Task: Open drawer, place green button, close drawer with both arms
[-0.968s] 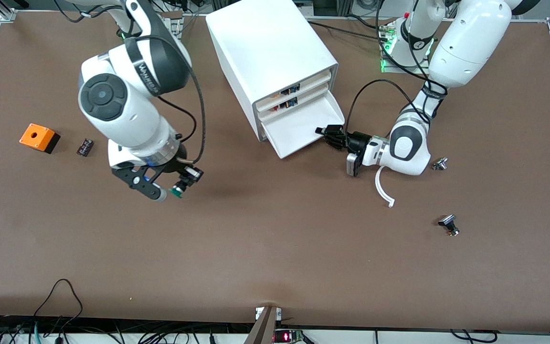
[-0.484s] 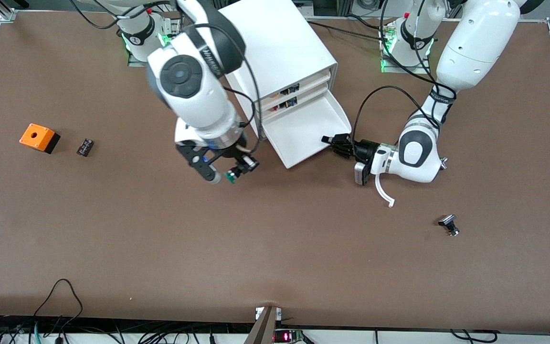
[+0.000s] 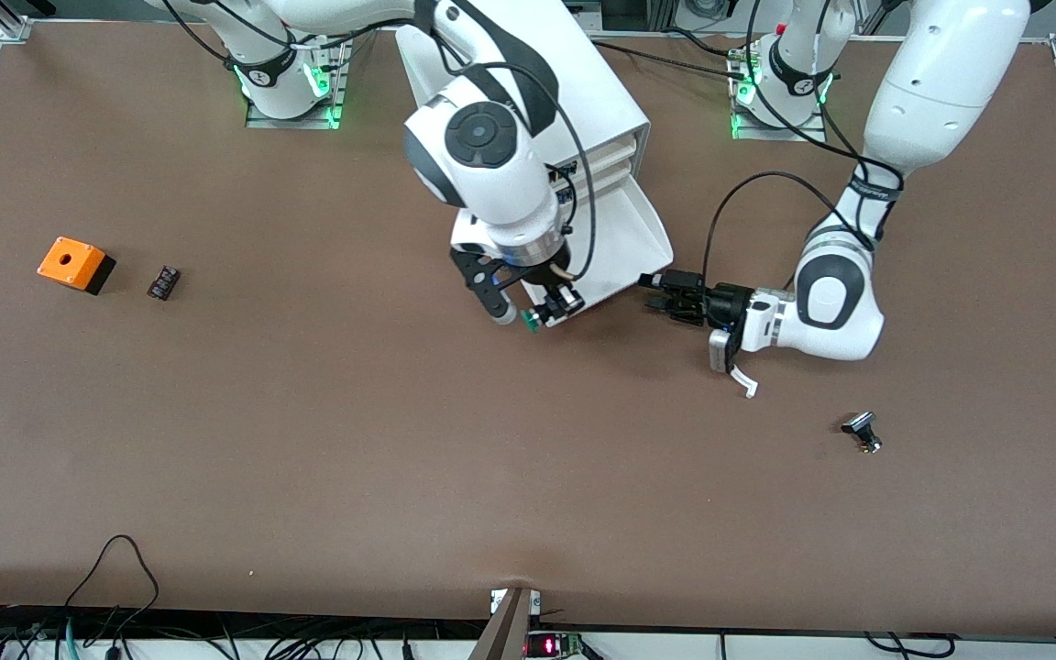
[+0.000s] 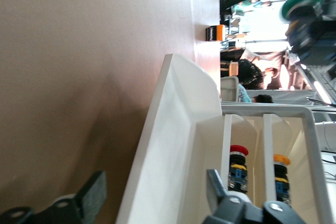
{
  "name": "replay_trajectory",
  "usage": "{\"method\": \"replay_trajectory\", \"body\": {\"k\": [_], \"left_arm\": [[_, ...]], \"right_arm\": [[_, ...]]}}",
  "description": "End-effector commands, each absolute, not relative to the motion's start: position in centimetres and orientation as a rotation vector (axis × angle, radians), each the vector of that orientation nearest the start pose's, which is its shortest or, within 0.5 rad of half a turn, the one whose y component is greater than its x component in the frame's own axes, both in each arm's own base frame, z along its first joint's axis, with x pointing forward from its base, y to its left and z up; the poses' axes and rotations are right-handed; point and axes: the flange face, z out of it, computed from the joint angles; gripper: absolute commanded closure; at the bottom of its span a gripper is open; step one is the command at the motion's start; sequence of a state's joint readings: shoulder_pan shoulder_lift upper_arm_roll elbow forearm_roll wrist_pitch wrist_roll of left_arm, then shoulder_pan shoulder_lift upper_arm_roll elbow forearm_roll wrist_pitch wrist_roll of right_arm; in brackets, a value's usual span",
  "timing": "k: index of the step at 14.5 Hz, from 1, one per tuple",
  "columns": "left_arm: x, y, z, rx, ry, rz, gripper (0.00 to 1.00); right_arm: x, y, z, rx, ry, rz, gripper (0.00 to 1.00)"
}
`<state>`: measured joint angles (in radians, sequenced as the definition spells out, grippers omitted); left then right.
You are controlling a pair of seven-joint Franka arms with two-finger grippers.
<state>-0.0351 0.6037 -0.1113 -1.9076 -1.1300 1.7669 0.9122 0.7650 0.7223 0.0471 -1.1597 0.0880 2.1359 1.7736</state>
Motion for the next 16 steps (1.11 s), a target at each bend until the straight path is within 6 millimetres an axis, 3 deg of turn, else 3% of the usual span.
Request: {"method": "replay_trajectory", "body": {"k": [1, 5, 8, 11, 12, 13, 15, 16], "left_arm": [[57.6, -15.5, 24.6, 2.01, -0.32, -0.366, 0.0], [58.8, -14.3, 27.4, 2.198, -0.219, -0.504, 0.0], [60.5, -13.6, 31.9, 2.372, -0.17, -0.603, 0.0], [62.0, -13.6, 36.2, 2.594, -0.142, -0.668, 0.0], [62.3, -13.8, 37.4, 2.65, -0.123, -0.68, 0.0], [62.5, -14.2, 38.6, 2.692, -0.101, -0.686, 0.0], [62.9, -14.4, 41.4, 2.815, -0.089, -0.683, 0.0], [63.0, -14.9, 43.0, 2.878, -0.082, -0.677, 0.0]], "right_arm": [[52.3, 58.4, 37.4, -2.474, 1.444, 0.06, 1.0], [49.3, 61.3, 33.1, -2.479, 1.512, 0.028, 1.0], [48.0, 62.1, 29.2, -2.456, 1.543, -0.018, 1.0], [46.7, 62.7, 27.8, -2.457, 1.523, -0.027, 1.0], [46.7, 62.7, 27.9, -2.457, 1.522, -0.029, 0.87], [46.9, 62.6, 28.2, -2.452, 1.524, -0.027, 0.67], [47.3, 62.4, 29.5, -2.44, 1.524, -0.033, 0.15], [47.4, 62.3, 30.0, -2.444, 1.527, -0.041, 0.01]]}}
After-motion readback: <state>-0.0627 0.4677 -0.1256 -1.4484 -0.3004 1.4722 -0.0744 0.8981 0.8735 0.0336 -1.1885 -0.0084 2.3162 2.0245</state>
